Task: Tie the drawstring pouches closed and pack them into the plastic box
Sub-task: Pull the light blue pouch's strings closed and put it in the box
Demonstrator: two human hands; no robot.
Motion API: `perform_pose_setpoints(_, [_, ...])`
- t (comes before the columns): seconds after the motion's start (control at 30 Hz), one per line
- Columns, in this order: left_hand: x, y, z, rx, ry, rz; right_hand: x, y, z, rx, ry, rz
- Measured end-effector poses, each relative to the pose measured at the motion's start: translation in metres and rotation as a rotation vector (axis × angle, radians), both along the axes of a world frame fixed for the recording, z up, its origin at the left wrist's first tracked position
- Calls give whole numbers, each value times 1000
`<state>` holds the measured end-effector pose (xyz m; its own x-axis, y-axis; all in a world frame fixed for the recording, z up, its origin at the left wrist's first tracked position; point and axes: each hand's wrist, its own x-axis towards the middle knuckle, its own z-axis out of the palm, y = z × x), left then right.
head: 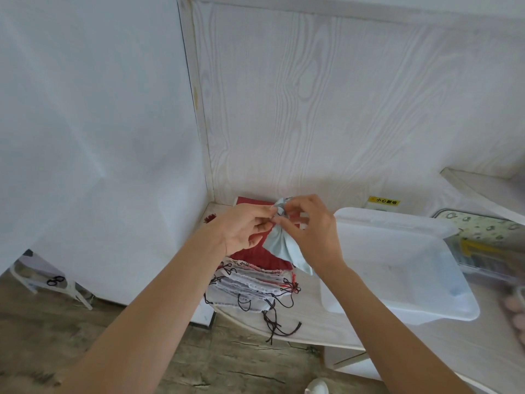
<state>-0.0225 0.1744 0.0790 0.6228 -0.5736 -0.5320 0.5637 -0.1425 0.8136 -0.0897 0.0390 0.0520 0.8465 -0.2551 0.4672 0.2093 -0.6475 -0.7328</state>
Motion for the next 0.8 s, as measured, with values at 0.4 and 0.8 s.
perform_pose_setpoints(0.4, [1, -1, -3, -26, -291, 167, 9, -7, 5, -21, 58, -64])
perform_pose_setpoints(0.8, [3, -1, -8, 143, -666, 281, 8, -23, 13, 323, 248, -140])
